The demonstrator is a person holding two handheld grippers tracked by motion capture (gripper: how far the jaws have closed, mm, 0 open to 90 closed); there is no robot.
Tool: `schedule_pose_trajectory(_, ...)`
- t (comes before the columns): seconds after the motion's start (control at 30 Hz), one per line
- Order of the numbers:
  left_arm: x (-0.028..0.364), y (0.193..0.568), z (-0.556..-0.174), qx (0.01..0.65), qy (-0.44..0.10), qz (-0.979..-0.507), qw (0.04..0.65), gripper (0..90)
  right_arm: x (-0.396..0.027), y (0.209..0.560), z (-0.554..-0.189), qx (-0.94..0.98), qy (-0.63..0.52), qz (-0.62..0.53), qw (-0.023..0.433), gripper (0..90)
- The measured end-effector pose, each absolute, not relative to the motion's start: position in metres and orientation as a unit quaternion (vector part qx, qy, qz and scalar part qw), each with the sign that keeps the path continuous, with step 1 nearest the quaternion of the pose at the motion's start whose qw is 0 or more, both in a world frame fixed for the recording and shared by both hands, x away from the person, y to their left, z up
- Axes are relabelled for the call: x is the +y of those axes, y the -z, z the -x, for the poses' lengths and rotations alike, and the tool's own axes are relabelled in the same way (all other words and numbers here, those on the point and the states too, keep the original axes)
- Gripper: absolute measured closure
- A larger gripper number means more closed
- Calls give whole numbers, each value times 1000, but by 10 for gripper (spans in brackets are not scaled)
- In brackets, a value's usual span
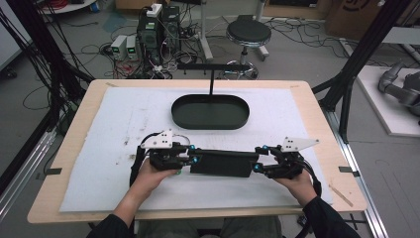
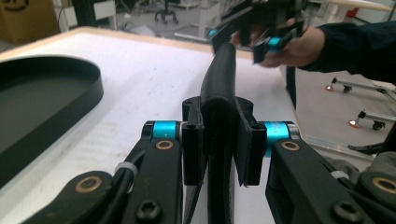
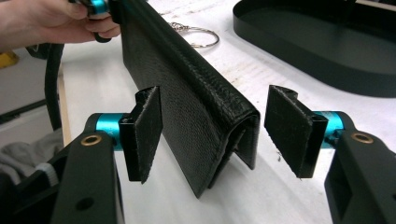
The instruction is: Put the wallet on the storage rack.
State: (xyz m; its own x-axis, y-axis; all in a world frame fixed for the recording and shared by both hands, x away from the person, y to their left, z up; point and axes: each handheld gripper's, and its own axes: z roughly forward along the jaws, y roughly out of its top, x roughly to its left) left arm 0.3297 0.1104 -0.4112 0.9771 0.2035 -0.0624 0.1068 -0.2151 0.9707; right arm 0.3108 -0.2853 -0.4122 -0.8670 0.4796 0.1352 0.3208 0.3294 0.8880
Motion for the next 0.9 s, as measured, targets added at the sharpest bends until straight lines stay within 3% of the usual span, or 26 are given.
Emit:
schedule_pose_trajectory(0.1, 110, 410, -328, 90, -37, -771, 629, 752, -278, 414, -313, 816, -526, -231, 58, 513)
schedule_pose_trajectory(0.17, 112, 408, -326, 89, -45, -769, 631, 752, -277, 414, -312, 818, -526, -224, 62, 533)
schedule_pose_trajectory(0.2, 115, 408, -327, 91, -46, -766, 635, 751, -277, 413, -311, 819, -529, -215, 59, 624)
schedule_pose_trajectory(0.33, 119, 407, -327, 94, -48, -761, 640, 743, -278, 410, -309, 819, -540, -190, 52, 728)
schedule_pose_trajectory(0.53, 121, 406, -328, 127, -56, -755, 641, 648, -276, 402, -305, 817, -548, -168, 63, 762)
schedule_pose_trajectory(0.63, 122, 406, -329, 158, -63, -753, 636, 448, -274, 397, -302, 812, -554, -168, 77, 767)
schedule_pose_trajectory(0.73, 127, 402, -329, 183, -81, -749, 632, 351, -277, 395, -303, 805, -559, -177, 87, 767)
schedule_pose_trajectory(0.9, 133, 395, -323, 192, -108, -749, 625, 300, -282, 392, -307, 800, -560, -191, 103, 767)
